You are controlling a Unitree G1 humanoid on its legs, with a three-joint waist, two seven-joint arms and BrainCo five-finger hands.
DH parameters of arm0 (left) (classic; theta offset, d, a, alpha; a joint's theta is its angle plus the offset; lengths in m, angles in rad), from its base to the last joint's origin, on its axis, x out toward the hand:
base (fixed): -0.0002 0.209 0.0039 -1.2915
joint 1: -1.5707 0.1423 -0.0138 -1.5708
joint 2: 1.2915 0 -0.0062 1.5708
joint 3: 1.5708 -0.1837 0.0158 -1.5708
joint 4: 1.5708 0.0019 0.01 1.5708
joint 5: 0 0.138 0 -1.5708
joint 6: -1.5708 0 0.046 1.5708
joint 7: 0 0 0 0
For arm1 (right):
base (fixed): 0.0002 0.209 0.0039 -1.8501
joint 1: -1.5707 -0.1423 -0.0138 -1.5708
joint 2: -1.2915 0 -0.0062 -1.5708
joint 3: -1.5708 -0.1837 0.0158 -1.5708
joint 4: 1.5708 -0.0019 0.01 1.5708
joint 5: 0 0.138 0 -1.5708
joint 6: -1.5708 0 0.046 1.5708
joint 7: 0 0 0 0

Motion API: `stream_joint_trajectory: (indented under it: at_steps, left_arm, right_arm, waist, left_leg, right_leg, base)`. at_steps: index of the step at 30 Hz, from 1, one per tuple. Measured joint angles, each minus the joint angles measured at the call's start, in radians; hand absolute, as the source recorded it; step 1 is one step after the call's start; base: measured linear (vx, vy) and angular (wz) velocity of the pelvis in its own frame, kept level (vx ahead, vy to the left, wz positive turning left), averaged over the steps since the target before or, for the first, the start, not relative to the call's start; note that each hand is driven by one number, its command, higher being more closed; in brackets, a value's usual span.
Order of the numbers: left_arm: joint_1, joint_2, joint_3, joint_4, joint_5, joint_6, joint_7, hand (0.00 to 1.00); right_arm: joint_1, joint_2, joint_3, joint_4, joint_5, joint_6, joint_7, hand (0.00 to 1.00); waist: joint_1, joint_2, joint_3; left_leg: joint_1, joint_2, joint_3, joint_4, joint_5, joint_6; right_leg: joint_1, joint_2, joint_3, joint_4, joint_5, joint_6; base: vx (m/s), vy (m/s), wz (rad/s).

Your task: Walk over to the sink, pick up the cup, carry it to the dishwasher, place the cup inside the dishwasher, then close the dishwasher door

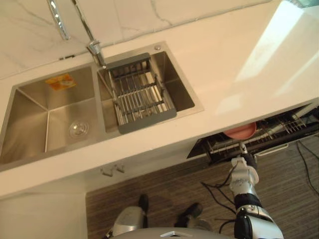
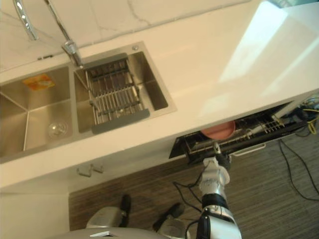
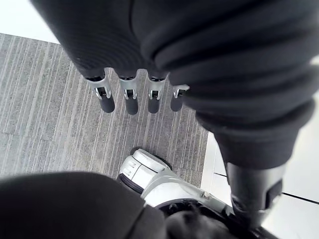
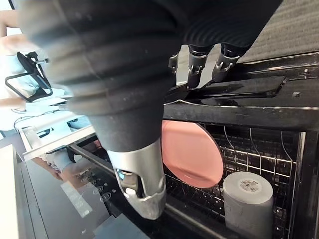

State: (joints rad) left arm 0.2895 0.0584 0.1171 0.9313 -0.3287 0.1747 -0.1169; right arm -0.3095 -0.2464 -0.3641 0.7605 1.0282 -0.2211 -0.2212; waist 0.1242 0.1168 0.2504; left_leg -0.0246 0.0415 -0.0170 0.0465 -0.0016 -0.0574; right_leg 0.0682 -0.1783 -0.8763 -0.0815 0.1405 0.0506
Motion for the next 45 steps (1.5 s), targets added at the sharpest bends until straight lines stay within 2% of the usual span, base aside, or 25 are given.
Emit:
stream_joint_trajectory:
  at_steps: [2, 4, 7, 9, 11, 13, 19, 21, 26, 28, 30, 31, 32, 33, 35, 37, 39, 42, 45]
  left_arm:
    - [0.0, 0.0, 0.0, 0.0, 0.0, 0.0, -0.001, 0.0]
    - [0.0, -0.005, 0.0, -0.001, 0.003, 0.001, -0.006, 0.0]
    - [0.0, -0.006, 0.004, 0.0, 0.017, 0.001, -0.02, 0.0]
    - [0.002, -0.006, 0.008, 0.001, 0.018, 0.001, -0.021, 0.0]
    - [0.002, -0.008, 0.008, 0.0, 0.018, 0.0, -0.025, 0.0]
    - [0.001, -0.009, 0.009, -0.008, 0.018, -0.002, -0.03, 0.0]
    - [0.001, -0.008, 0.04, -0.019, 0.021, -0.007, -0.042, 0.0]
    - [-0.001, -0.008, 0.04, -0.02, 0.038, -0.008, -0.044, 0.0]
    - [-0.003, -0.008, 0.04, -0.02, 0.057, -0.019, -0.043, 0.0]
    - [-0.007, -0.007, 0.04, -0.023, 0.057, -0.021, -0.043, 0.0]
    - [-0.009, 0.0, 0.038, -0.03, 0.054, -0.026, -0.041, 0.0]
    - [-0.013, 0.001, 0.037, -0.031, 0.051, -0.032, -0.039, 0.0]
    - [-0.018, 0.004, 0.038, -0.036, 0.029, -0.033, -0.024, 0.0]
    - [-0.017, 0.011, 0.037, -0.036, 0.014, -0.034, -0.018, 0.0]
    - [-0.01, 0.033, 0.033, -0.036, -0.038, -0.035, 0.003, 0.0]
    - [-0.008, 0.044, 0.028, -0.031, -0.064, -0.046, 0.018, 0.0]
    - [-0.012, 0.067, 0.02, -0.023, -0.078, -0.089, 0.049, 0.0]
    - [-0.069, 0.08, -0.025, -0.049, -0.109, -0.129, 0.05, 0.0]
    - [-0.12, 0.073, -0.052, -0.081, -0.181, -0.147, 0.017, 0.0]
  right_arm:
    - [-0.022, -0.002, -0.001, 0.0, 0.038, -0.021, 0.003, 0.0]
    - [-0.051, -0.02, -0.001, 0.0, 0.109, -0.028, 0.024, 0.0]
    - [-0.071, -0.037, -0.001, -0.007, 0.158, -0.068, 0.068, 0.0]
    - [-0.082, -0.018, -0.001, -0.046, 0.195, -0.096, 0.072, 0.0]
    - [-0.089, 0.041, -0.001, -0.084, 0.281, -0.136, 0.146, 0.0]
    - [-0.1, 0.066, -0.002, -0.09, 0.33, -0.168, 0.182, 0.0]
    - [-0.103, 0.078, -0.001, -0.114, 0.358, -0.175, 0.202, 0.0]
    - [-0.103, 0.081, 0.003, -0.116, 0.358, -0.165, 0.233, 0.0]
    - [-0.09, 0.083, 0.071, -0.116, 0.348, -0.135, 0.271, 0.0]
    - [-0.03, 0.068, 0.156, -0.118, 0.251, -0.097, 0.311, 0.0]
    - [0.063, 0.069, 0.284, -0.124, 0.019, -0.02, 0.349, 0.0]
    - [0.09, 0.076, 0.305, -0.122, -0.048, -0.005, 0.356, 0.0]
    - [0.142, 0.093, 0.329, -0.109, -0.162, 0.024, 0.369, 0.0]
    - [0.17, 0.101, 0.332, -0.098, -0.217, 0.037, 0.373, 0.0]
    - [0.239, 0.113, 0.329, 0.002, -0.368, 0.074, 0.384, 0.0]
    - [0.281, 0.115, 0.321, 0.068, -0.461, 0.098, 0.382, 0.0]
    - [0.338, 0.114, 0.321, 0.122, -0.559, 0.12, 0.381, 0.0]
    - [0.392, 0.124, 0.318, 0.186, -0.681, 0.148, 0.372, 0.0]
    - [0.404, 0.137, 0.298, 0.212, -0.667, 0.179, 0.34, 0.0]
  waist:
    - [0.02, 0.002, 0.001]
    - [0.043, 0.019, 0.01]
    - [0.067, 0.046, 0.024]
    - [0.078, 0.05, 0.03]
    - [0.086, 0.05, 0.03]
    - [0.093, 0.05, 0.03]
    - [0.105, 0.05, 0.034]
    - [0.105, 0.048, 0.036]
    - [0.088, 0.034, 0.046]
    - [0.076, 0.027, 0.045]
    - [0.06, -0.002, 0.031]
    - [0.056, -0.011, 0.024]
    - [0.053, -0.027, 0.013]
    - [0.053, -0.034, 0.009]
    - [0.038, -0.066, -0.017]
    - [0.026, -0.089, -0.03]
    - [0.006, -0.109, -0.044]
    - [-0.015, -0.133, -0.068]
    - [-0.032, -0.145, -0.075]
  left_leg:
    - [-0.01, 0.001, -0.016, -0.002, 0.011, -0.003]
    - [-0.012, 0.005, -0.031, -0.009, 0.014, -0.003]
    - [-0.015, 0.01, -0.042, -0.031, 0.029, -0.004]
    - [-0.014, 0.018, -0.043, -0.032, 0.032, -0.007]
    - [-0.017, 0.03, -0.043, -0.032, 0.037, -0.014]
    - [-0.027, 0.035, -0.043, -0.033, 0.048, -0.015]
    - [-0.054, 0.039, -0.038, -0.042, 0.066, -0.021]
    - [-0.062, 0.041, -0.032, -0.051, 0.068, -0.015]
    - [-0.06, 0.06, 0.036, -0.049, 0.072, -0.019]
    - [-0.057, 0.073, 0.055, -0.05, 0.075, -0.028]
    - [-0.043, 0.084, 0.089, -0.05, 0.064, -0.035]
    - [-0.038, 0.089, 0.1, -0.05, 0.062, -0.035]
    - [-0.026, 0.092, 0.112, -0.05, 0.054, -0.036]
    - [-0.021, 0.094, 0.117, -0.049, 0.049, -0.036]
    - [-0.004, 0.095, 0.14, -0.049, 0.034, -0.036]
    - [0.013, 0.094, 0.165, -0.049, 0.025, -0.035]
    - [0.039, 0.092, 0.184, -0.05, 0.014, -0.035]
    - [0.055, 0.09, 0.187, -0.048, 0.008, -0.036]
    - [0.071, 0.101, 0.188, -0.003, -0.017, -0.04]
  right_leg:
    - [0.0, 0.002, -0.014, 0.0, -0.003, -0.004]
    - [0.0, 0.009, -0.024, 0.0, -0.012, -0.002]
    - [-0.001, 0.014, -0.044, 0.001, -0.017, -0.008]
    - [-0.002, 0.019, -0.045, 0.01, -0.021, -0.01]
    - [-0.023, 0.005, -0.045, 0.082, -0.06, -0.02]
    - [-0.05, -0.018, -0.046, 0.153, -0.098, -0.024]
    - [-0.118, -0.075, -0.047, 0.298, -0.181, -0.029]
    - [-0.142, -0.087, -0.047, 0.337, -0.2, -0.038]
    - [-0.172, -0.092, -0.027, 0.365, -0.215, -0.053]
    - [-0.171, -0.074, -0.017, 0.341, -0.204, -0.053]
    - [-0.162, -0.047, 0.002, 0.301, -0.188, -0.052]
    - [-0.158, -0.041, 0.006, 0.289, -0.183, -0.051]
    - [-0.145, -0.028, 0.013, 0.266, -0.174, -0.046]
    - [-0.135, -0.024, 0.016, 0.257, -0.171, -0.043]
    - [-0.122, -0.016, 0.036, 0.231, -0.157, -0.034]
    - [-0.109, -0.008, 0.056, 0.206, -0.14, -0.03]
    - [-0.085, 0.001, 0.074, 0.184, -0.121, -0.029]
    - [-0.06, 0.009, 0.077, 0.161, -0.108, -0.027]
    - [-0.018, 0.032, 0.103, 0.126, -0.095, -0.027]
  base:
    - [0.0, -0.016, 0.24]
    - [-0.04, -0.018, 0.18]
    - [-0.02, -0.006, 0.17]
    - [0.01, -0.002, 0.02]
    - [0.01, 0.004, 0.02]
    - [0.01, 0.009, 0.07]
    - [-0.06, -0.021, 0.05]
    - [-0.08, -0.048, 0.0]
    - [-0.03, -0.053, -0.11]
    - [0.0, -0.056, -0.21]
    - [0.02, -0.038, -0.31]
    - [0.06, -0.035, -0.26]
    - [0.05, -0.022, -0.17]
    - [0.06, -0.017, -0.18]
    - [0.08, 0.015, -0.18]
    - [0.07, 0.04, -0.3]
    - [0.09, 0.045, -0.25]
    - [0.05, 0.038, -0.04]
    - [-0.01, 0.022, -0.09]
